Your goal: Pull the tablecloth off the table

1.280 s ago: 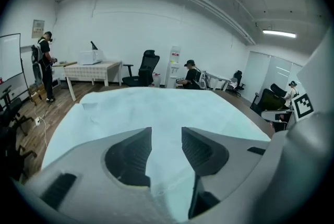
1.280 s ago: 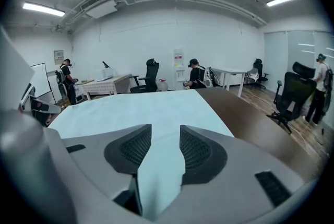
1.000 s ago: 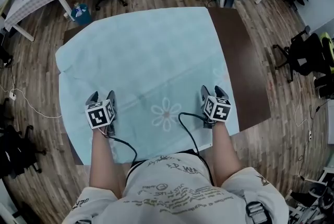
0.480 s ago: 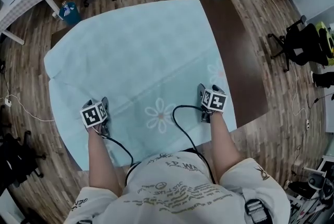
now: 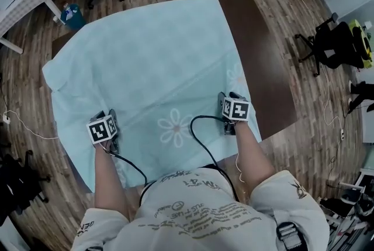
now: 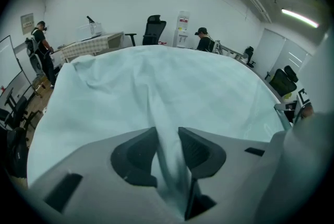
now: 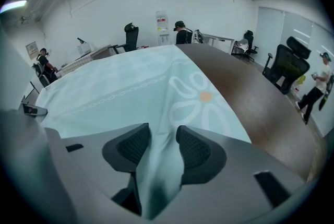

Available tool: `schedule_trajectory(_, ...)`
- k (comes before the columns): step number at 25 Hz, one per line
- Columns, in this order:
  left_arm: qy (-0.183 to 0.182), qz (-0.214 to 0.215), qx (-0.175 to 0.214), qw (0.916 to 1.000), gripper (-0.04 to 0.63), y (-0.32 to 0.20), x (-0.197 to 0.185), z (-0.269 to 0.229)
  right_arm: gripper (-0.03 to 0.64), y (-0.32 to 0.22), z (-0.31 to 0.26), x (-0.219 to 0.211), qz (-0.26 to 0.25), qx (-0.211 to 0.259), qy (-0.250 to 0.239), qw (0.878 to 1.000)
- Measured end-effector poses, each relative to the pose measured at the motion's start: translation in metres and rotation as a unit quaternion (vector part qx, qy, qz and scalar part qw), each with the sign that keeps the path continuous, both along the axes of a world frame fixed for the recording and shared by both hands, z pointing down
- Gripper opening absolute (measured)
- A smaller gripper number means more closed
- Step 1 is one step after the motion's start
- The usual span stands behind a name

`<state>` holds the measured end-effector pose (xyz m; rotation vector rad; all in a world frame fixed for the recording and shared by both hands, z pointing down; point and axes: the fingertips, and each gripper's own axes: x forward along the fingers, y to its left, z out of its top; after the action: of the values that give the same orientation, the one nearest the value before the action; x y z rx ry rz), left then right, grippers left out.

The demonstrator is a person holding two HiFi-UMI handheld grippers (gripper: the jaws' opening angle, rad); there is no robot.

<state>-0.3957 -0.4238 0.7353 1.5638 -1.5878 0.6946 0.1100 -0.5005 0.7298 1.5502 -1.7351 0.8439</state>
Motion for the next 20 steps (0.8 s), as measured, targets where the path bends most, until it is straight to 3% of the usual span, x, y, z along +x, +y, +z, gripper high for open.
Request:
schedule_trajectory(2,0.015,0.014,-0.001,0.9998,0.027,-0.002,0.013,0.000,0.117,0.001,0.000,-0.007,-0.014,-0.014,-0.001,1.000)
schedule_trajectory(3,0.018,0.013,0.000,0.9997,0.014,-0.002,0.018,-0.001,0.048,0.002,0.000,-0.009,-0.015,-0.020,-0.002,1.000)
schedule_trajectory(4,0.018,0.009,0.003,0.9998,0.012,-0.003,0.020,-0.001,0.033,0.002,0.000,-0.010,-0.013,-0.022,-0.002,1.000)
schedule_trajectory(9,0.027,-0.009,0.026,0.9993,0.009,0.002,0.021,-0.005,0.023,0.001,-0.002,-0.010,0.007,0.014,-0.006,1.000)
schedule_trajectory(15,0.001,0.012,0.047,0.9988,0.009,0.009,0.035,-0.027,0.015,0.009,-0.025,-0.007,0.035,0.054,-0.022,0.998)
schedule_trajectory(20,-0.012,0.032,0.075,0.9966,0.009,0.014,0.045,-0.056,0.015,0.016,-0.061,-0.023,0.024,0.095,-0.051,0.994)
